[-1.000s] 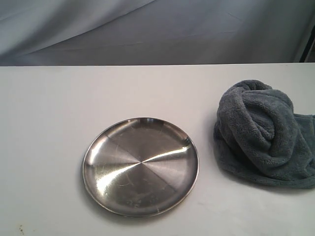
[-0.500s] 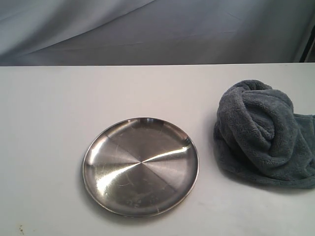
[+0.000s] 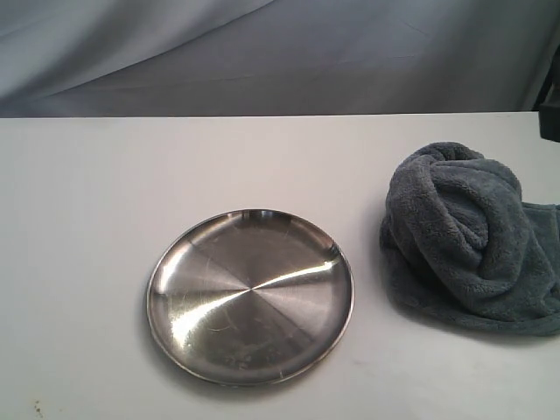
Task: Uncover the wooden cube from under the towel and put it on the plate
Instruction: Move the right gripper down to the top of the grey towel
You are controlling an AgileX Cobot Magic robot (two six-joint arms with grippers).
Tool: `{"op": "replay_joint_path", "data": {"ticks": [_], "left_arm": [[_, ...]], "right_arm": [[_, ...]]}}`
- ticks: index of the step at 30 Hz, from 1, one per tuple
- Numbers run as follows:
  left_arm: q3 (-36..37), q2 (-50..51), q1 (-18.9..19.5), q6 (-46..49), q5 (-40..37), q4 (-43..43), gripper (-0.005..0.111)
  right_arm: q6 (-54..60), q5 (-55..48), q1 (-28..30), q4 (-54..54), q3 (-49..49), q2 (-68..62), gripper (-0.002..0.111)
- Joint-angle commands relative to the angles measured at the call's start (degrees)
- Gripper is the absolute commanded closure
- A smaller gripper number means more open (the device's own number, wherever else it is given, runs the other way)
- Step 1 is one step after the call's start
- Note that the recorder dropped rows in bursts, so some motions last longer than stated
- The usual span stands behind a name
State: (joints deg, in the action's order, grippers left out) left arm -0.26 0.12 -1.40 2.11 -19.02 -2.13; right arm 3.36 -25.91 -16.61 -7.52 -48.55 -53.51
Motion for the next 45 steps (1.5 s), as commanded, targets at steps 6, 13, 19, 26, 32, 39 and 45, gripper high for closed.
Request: {"op": "replay_joint_path", "data": {"ticks": [6,13,19,26,32,39,45], "left_arm": [[0.26,-0.12,0.05,-0.21,0.74,-0.26,0.106],[0.26,-0.12,0.05,-0.21,0.74,-0.26,0.106],[0.26,-0.12,0.05,-0.03,0.74,-0.26,0.106],[0.26,-0.12,0.05,-0.18,0.74,-0.26,0.106],[0.26,-0.12,0.05,-0.18,0.74,-0.26,0.106],[0.26,-0.12,0.05,-0.03,0.74,-0.26,0.106],[0.26,-0.12,0.05,-0.03,0.74,-0.26,0.106]], "right_arm": [[2.90,-21.60,-0.15,-3.18,-13.62,-13.85,0.108],[2.90,-23.17,-0.03,-2.83,-15.53,-22.94,0.108],[2.31,-21.05,-0.03,-2.40,-15.53,-29.83,0.108],[1.37,-13.09,-0.03,1.36,-15.53,-32.89,0.108],[-1.70,-2.73,0.16,2.53,-15.53,-32.89,0.108],[-9.45,3.40,7.42,4.11,-15.53,-32.89,0.108],[-10.91,3.32,15.12,4.11,-13.24,-32.63,0.108]]}}
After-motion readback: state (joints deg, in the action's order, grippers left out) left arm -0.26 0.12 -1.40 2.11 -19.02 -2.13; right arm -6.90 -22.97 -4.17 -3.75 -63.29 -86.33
